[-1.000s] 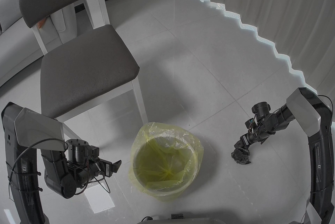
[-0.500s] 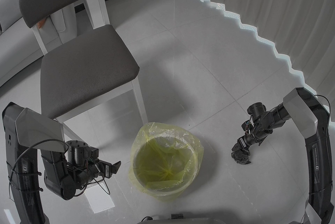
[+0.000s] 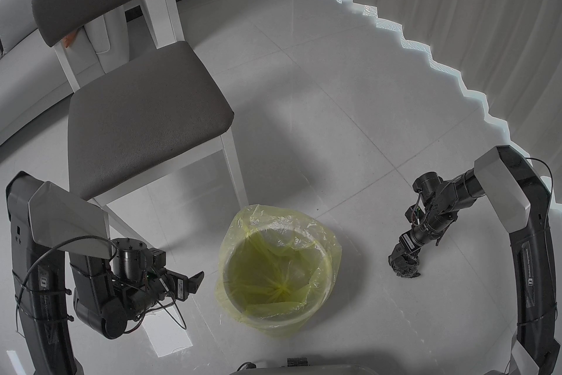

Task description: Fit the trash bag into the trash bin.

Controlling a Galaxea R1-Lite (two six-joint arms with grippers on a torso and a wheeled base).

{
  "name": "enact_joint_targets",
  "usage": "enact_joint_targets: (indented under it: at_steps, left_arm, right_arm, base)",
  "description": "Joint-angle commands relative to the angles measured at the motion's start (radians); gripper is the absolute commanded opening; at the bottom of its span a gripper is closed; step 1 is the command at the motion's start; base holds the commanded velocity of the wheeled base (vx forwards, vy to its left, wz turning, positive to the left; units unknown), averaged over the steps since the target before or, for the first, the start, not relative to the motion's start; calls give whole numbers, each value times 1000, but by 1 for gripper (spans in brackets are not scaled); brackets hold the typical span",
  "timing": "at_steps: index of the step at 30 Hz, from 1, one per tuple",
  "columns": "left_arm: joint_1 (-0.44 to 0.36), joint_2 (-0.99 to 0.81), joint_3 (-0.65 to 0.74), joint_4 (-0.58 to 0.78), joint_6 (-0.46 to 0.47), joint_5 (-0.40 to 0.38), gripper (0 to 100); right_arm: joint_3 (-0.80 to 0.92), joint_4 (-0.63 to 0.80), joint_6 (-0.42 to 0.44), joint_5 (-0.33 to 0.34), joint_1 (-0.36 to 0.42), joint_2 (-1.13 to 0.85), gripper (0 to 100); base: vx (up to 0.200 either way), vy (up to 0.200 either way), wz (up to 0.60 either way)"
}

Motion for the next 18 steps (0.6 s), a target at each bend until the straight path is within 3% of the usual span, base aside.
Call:
enact_joint_targets:
  at_steps: [1, 18]
  left_arm:
    - [-7, 0, 9, -17, 0, 1, 100]
    - [-7, 2, 58, -81, -3, 2, 100]
  right_arm:
    - [-42, 25, -6, 0, -3, 19, 0]
    - [-16, 16, -4, -58, -12, -12, 0]
  base:
    - [0, 0, 0]
    - [0, 0, 0]
